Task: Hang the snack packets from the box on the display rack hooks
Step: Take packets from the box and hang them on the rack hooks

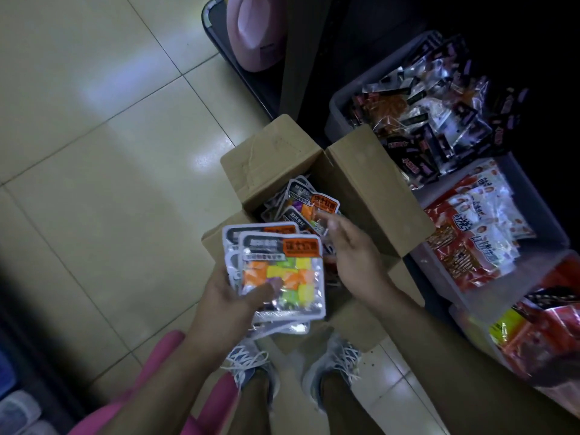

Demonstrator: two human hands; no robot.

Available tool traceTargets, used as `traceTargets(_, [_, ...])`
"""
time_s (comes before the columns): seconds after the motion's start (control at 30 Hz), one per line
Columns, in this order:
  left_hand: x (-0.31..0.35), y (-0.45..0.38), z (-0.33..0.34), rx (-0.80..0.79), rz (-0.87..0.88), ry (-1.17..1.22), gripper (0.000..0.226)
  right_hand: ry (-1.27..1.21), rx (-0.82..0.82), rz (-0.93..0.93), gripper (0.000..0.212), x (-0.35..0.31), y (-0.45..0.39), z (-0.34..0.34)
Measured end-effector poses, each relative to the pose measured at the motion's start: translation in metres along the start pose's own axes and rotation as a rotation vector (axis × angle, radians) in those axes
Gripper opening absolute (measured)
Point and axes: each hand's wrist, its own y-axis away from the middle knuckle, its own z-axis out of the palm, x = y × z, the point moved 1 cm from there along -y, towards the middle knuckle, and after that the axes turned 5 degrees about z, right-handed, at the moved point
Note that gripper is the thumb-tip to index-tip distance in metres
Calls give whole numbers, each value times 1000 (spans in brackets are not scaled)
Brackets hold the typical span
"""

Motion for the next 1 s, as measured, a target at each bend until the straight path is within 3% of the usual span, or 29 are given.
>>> traceTargets(0.03, [0,0,-5,76,29,-18,42,131,50,55,38,8,-15,1])
traceTargets(0.1, [1,-2,-16,181,90,-74,45,345,23,160,75,28,-38,9])
traceTargets(0.17, [2,-3,-25,224,124,-99,46,233,-71,265,102,45,-49,26])
traceTargets(0.23, [3,-7,-31,230,138,-115,46,146,-119,257,106,53,-54,39])
traceTargets(0.3, [4,-11,-34,233,146,-137,48,155,-158,234,100,57,-59,43])
traceTargets(0.4, [4,-17,-34,229,154,-156,48,374,-238,153,87,62,-63,44])
traceTargets(0.73, [20,-8,-32,275,208,-207,45,453,155,167,36,63,-59,55])
traceTargets(0.87, [39,1,-33,286,241,-199,44,298,280,44,14,39,-19,22])
traceTargets(1.0, [66,11,-34,319,254,-173,44,-49,338,17,15,-3,35,-41])
